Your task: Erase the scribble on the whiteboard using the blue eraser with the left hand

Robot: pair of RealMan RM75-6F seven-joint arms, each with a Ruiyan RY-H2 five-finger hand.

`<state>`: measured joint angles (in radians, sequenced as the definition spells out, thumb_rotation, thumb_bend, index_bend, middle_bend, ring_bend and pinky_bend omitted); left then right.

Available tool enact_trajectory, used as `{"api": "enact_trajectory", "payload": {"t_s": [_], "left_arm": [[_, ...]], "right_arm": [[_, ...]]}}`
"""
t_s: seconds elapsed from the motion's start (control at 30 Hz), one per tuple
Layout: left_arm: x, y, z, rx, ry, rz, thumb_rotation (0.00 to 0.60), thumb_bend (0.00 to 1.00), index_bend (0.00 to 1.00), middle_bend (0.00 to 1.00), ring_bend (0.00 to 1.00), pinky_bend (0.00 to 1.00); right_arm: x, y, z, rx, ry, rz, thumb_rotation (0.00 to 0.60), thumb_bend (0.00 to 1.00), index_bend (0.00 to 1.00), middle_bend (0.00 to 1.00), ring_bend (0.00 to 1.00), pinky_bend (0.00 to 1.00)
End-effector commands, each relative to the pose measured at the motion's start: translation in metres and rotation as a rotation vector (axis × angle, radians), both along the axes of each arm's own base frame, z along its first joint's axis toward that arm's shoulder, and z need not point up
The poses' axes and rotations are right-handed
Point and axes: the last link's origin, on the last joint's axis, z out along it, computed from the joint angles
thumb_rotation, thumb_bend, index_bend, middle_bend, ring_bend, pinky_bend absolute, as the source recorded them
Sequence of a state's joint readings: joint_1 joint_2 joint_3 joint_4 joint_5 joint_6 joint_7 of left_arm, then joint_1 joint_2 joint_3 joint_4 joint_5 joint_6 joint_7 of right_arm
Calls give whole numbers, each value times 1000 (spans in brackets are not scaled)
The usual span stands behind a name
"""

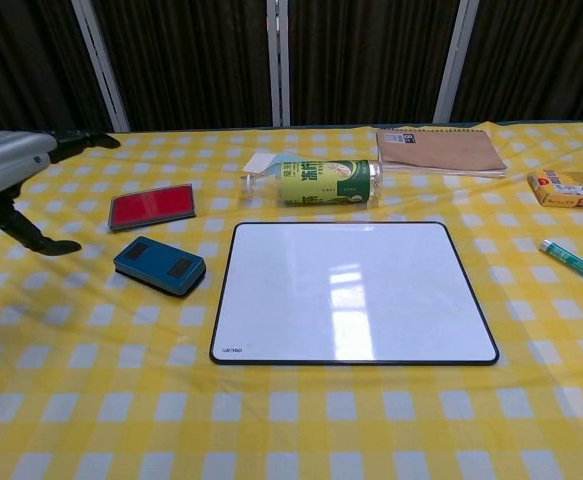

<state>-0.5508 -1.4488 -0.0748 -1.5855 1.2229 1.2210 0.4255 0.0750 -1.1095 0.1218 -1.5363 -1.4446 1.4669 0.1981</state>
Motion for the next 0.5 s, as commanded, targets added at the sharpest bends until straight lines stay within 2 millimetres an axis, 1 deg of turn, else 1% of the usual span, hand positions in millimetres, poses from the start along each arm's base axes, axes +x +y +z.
{"api": "enact_trajectory", "payload": {"t_s": [0.03, 0.17, 0.3, 0.37, 0.5], "left_arm": [[-42, -35, 35, 238, 57, -37, 600, 226, 0, 0, 0, 0], [-64, -58, 52, 331, 5, -20, 600, 220, 0, 0, 0, 0], [-80, -79, 72, 366, -23, 10, 600, 220, 0, 0, 0, 0], [-91, -89, 78, 370, -27, 43, 600, 220, 0, 0, 0, 0], [-101, -95, 84, 368, -38, 70, 600, 219, 0, 0, 0, 0]], "right_arm": [[-1, -1, -3, 6, 36, -6, 600, 77, 65, 0, 0, 0], [0, -2, -6, 6, 62, -14, 600, 77, 42, 0, 0, 0], [4, -1, -8, -4, 80, -7, 600, 78, 34, 0, 0, 0], [7, 1, -9, -4, 84, 0, 600, 77, 34, 0, 0, 0], [9, 2, -11, -3, 90, 1, 600, 77, 34, 0, 0, 0]]}}
